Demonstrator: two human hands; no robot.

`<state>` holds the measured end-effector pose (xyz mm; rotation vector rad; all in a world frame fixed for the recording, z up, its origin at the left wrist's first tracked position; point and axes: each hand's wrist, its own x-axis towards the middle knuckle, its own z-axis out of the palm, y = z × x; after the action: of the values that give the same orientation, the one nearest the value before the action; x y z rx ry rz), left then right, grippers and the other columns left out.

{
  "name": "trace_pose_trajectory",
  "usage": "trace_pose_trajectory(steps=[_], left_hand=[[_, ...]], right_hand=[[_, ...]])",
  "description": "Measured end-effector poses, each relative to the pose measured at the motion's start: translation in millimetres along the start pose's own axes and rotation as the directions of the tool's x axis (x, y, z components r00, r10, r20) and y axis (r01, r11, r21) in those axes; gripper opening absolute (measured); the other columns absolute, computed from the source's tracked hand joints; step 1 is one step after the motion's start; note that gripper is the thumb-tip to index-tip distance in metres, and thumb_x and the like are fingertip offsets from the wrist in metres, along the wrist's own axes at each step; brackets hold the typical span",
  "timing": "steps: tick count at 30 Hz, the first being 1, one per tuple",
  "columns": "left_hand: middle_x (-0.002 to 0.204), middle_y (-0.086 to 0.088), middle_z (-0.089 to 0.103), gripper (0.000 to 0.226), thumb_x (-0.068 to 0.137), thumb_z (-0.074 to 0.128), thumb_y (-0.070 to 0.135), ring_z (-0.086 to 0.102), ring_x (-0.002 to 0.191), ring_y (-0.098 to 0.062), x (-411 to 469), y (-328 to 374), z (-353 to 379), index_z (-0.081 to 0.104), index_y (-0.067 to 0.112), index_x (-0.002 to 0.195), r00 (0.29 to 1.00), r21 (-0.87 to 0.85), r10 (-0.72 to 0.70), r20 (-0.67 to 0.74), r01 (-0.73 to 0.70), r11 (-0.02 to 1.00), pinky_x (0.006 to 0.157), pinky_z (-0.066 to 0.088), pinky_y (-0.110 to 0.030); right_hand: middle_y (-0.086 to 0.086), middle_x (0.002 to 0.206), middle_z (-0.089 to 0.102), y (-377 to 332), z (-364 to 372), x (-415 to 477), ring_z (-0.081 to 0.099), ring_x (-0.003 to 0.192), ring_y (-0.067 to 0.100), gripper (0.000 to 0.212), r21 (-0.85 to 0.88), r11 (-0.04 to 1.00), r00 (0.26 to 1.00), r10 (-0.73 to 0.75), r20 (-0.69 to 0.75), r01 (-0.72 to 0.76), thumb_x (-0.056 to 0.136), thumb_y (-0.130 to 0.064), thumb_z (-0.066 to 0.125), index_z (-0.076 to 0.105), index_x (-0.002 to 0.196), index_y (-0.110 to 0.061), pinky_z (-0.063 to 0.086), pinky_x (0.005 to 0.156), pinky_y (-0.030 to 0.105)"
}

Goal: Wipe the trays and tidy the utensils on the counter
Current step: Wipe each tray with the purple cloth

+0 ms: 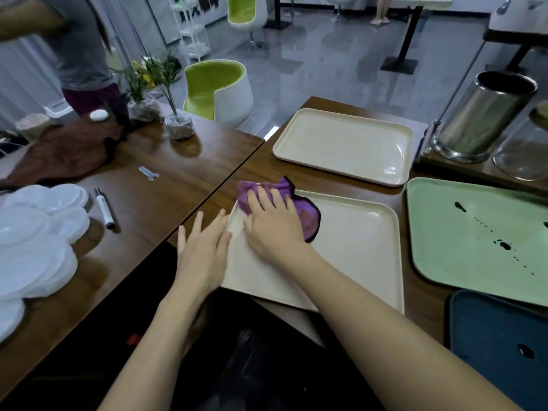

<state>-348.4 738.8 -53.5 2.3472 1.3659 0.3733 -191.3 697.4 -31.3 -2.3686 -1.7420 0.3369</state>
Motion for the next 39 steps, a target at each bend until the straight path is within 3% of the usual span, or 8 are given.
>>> trace_pose_trajectory(steps=[15, 21, 25, 28, 30, 32, 35, 39], left_hand=[[0.162, 0.012, 0.038, 0.044, 0.111, 0.030, 0.029, 0.012, 0.158, -0.016, -4, 8, 8, 0.049, 0.026, 0.151, 0.996, -0.054, -0.056, -0.076, 0.052, 0.997, 0.126, -0.011, -0.050], [0.162, 0.011, 0.038, 0.044, 0.111, 0.032, 0.026, 0.014, 0.157, -0.016, -3, 11, 7, 0.048, 0.023, 0.151, 0.995, -0.047, -0.067, -0.075, 0.063, 0.997, 0.125, -0.012, -0.050], [0.162, 0.010, 0.039, 0.044, 0.111, 0.033, 0.027, 0.016, 0.157, -0.017, -3, 10, 5, 0.047, 0.023, 0.152, 0.995, -0.046, -0.068, -0.070, 0.065, 0.997, 0.125, -0.010, -0.053], [0.163, 0.009, 0.038, 0.044, 0.111, 0.031, 0.028, 0.015, 0.157, -0.018, -3, 9, 4, 0.046, 0.023, 0.152, 0.997, -0.025, -0.057, -0.058, 0.055, 0.998, 0.124, -0.010, -0.053], [0.163, 0.009, 0.036, 0.044, 0.110, 0.032, 0.027, 0.015, 0.157, -0.020, -1, 5, 5, 0.046, 0.023, 0.151, 0.997, -0.006, -0.051, -0.052, 0.050, 0.999, 0.124, -0.008, -0.055], [0.164, 0.009, 0.035, 0.045, 0.110, 0.033, 0.026, 0.016, 0.157, -0.022, 3, 4, 6, 0.045, 0.022, 0.153, 0.999, 0.035, -0.043, -0.029, 0.044, 0.998, 0.123, -0.005, -0.058], [0.166, 0.007, 0.031, 0.048, 0.109, 0.033, 0.025, 0.013, 0.157, -0.024, 9, 7, 6, 0.041, 0.021, 0.155, 0.995, 0.086, -0.097, 0.009, 0.095, 0.992, 0.123, 0.000, -0.061], [0.169, -0.003, 0.023, 0.060, 0.102, 0.041, 0.015, 0.005, 0.158, -0.031, 10, 48, -2, 0.027, 0.018, 0.161, 0.983, 0.085, -0.148, -0.105, 0.158, 0.984, 0.122, 0.005, -0.066]], right_hand=[[-0.005, 0.169, -0.005, 101, -28, -100, -0.006, 0.155, 0.024, 0.060, 0.065, 0.946, 0.947, 0.312, 0.082, -0.318, 0.104, -0.035, 0.024, 0.005, 0.161, -0.028, -0.006, 0.123, 0.054], [-0.006, 0.169, -0.006, 50, -14, -148, -0.010, 0.155, 0.023, 0.067, 0.013, 0.994, 0.986, 0.110, 0.127, -0.112, 0.096, -0.043, 0.008, 0.003, 0.161, -0.029, -0.010, 0.123, 0.052], [-0.009, 0.169, 0.000, 41, -15, -135, -0.005, 0.156, 0.021, 0.054, 0.101, 0.991, 0.981, -0.105, 0.163, 0.089, 0.108, -0.040, 0.022, 0.013, 0.160, -0.033, -0.009, 0.124, 0.048], [-0.008, 0.168, 0.012, 61, -16, -138, 0.007, 0.155, 0.021, 0.051, 0.107, 0.988, 0.985, -0.124, 0.121, 0.112, 0.107, -0.041, 0.032, 0.025, 0.158, -0.036, 0.001, 0.124, 0.043], [-0.006, 0.163, 0.031, 81, -14, -148, 0.028, 0.148, 0.027, 0.048, 0.077, 0.997, 1.000, -0.026, 0.012, 0.025, 0.103, -0.041, 0.038, 0.042, 0.150, -0.035, 0.022, 0.122, 0.047], [-0.006, 0.140, 0.059, 93, -16, -157, 0.054, 0.117, 0.031, 0.040, 0.056, 0.996, 0.984, 0.071, -0.162, -0.063, 0.090, -0.032, 0.047, 0.065, 0.126, -0.030, 0.049, 0.095, 0.050], [-0.005, 0.106, 0.068, 100, -20, -162, 0.052, 0.085, 0.030, 0.028, 0.072, 0.997, 0.971, 0.044, -0.235, -0.028, 0.086, -0.020, 0.047, 0.069, 0.104, -0.025, 0.050, 0.075, 0.045], [-0.002, 0.108, 0.075, 109, -61, -175, 0.063, 0.101, 0.024, 0.033, 0.516, 0.856, 0.931, 0.217, -0.293, -0.037, 0.095, -0.015, 0.053, 0.072, 0.119, -0.027, 0.049, 0.086, 0.035]])
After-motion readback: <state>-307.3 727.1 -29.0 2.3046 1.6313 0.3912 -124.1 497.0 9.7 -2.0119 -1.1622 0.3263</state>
